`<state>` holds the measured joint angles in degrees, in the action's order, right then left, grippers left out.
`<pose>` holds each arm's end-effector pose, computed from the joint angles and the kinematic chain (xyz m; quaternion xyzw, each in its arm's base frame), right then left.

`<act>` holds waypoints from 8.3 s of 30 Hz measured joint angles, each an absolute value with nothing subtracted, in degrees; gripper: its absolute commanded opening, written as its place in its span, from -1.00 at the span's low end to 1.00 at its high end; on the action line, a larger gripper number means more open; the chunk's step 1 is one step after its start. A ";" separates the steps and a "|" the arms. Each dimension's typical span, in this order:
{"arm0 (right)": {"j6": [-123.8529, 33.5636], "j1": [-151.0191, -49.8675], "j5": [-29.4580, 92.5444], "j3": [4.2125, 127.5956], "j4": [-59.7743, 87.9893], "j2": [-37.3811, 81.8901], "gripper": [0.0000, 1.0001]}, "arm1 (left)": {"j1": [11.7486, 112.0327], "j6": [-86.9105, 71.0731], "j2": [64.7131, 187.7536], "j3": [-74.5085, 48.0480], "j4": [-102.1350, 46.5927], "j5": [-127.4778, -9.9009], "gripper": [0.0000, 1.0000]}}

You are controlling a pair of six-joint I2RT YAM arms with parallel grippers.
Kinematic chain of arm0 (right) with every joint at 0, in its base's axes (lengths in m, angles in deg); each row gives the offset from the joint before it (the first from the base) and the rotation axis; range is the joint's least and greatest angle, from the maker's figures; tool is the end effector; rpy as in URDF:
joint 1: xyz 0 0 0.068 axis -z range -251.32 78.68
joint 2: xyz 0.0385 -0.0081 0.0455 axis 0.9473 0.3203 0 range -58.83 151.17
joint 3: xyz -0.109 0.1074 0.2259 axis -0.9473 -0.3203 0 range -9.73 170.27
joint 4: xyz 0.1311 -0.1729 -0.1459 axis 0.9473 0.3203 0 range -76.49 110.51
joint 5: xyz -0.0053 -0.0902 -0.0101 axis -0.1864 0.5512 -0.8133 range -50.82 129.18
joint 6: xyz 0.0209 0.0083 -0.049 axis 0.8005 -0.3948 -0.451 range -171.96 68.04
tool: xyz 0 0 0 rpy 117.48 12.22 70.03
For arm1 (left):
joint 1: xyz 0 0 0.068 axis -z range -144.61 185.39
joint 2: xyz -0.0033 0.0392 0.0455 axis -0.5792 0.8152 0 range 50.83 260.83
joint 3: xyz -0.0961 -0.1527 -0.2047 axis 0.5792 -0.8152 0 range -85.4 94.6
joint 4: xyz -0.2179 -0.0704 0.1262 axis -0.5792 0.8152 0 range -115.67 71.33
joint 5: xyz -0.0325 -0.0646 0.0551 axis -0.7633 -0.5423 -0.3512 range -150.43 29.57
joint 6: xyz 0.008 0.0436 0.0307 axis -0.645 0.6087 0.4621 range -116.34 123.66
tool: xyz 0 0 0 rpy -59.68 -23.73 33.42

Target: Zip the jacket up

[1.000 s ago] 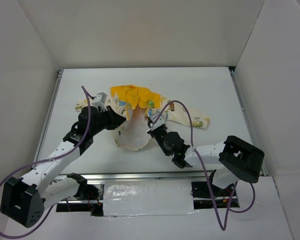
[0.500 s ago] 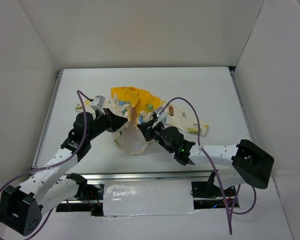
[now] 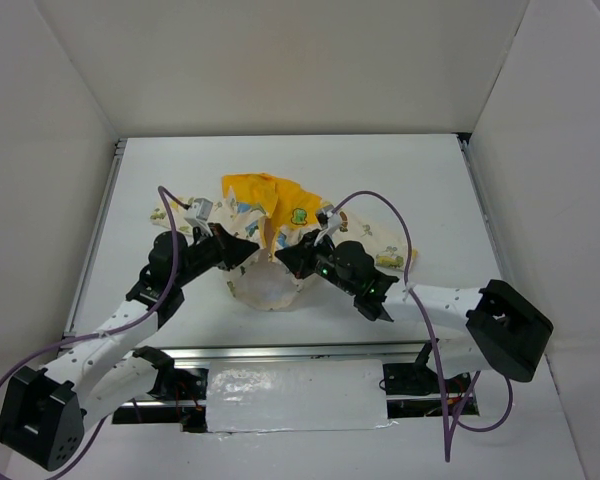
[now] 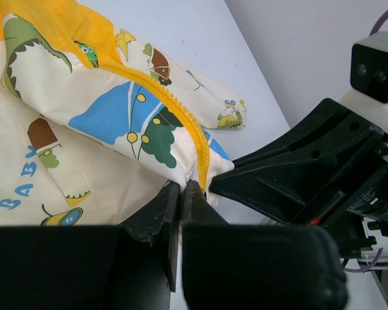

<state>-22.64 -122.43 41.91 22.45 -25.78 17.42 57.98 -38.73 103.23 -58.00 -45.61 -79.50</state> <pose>0.1798 0.2201 0.2335 -0.1233 0.7255 0.4237 0.5282 0.1927 -0.0927 0.2640 -0.0149 0.7358 -0.4607 0.4960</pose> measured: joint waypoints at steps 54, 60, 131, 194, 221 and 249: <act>-19.99 -115.15 28.97 22.17 -29.19 18.51 -1.00 | 57.89 -37.92 107.99 -59.44 -49.63 -87.24 -1.00; -24.19 -113.60 23.94 26.63 -24.88 22.69 -1.00 | 57.15 -35.54 112.63 -58.22 -48.34 -89.84 -1.00; -8.28 -116.44 24.03 12.16 -33.95 23.54 0.21 | 61.06 -34.03 123.53 -54.09 -47.78 -95.72 -1.00; 25.14 -107.41 8.97 24.62 -6.98 20.74 -1.00 | 63.47 -30.97 123.51 -55.20 -50.40 -97.79 -1.00; 25.38 -100.53 8.16 37.05 -4.22 29.86 -1.00 | 66.02 -30.84 122.33 -55.44 -52.32 -91.08 -1.00; 11.46 -71.87 5.10 93.58 38.77 55.72 -1.00 | 73.98 -31.28 111.49 -54.31 -43.40 -66.95 -1.00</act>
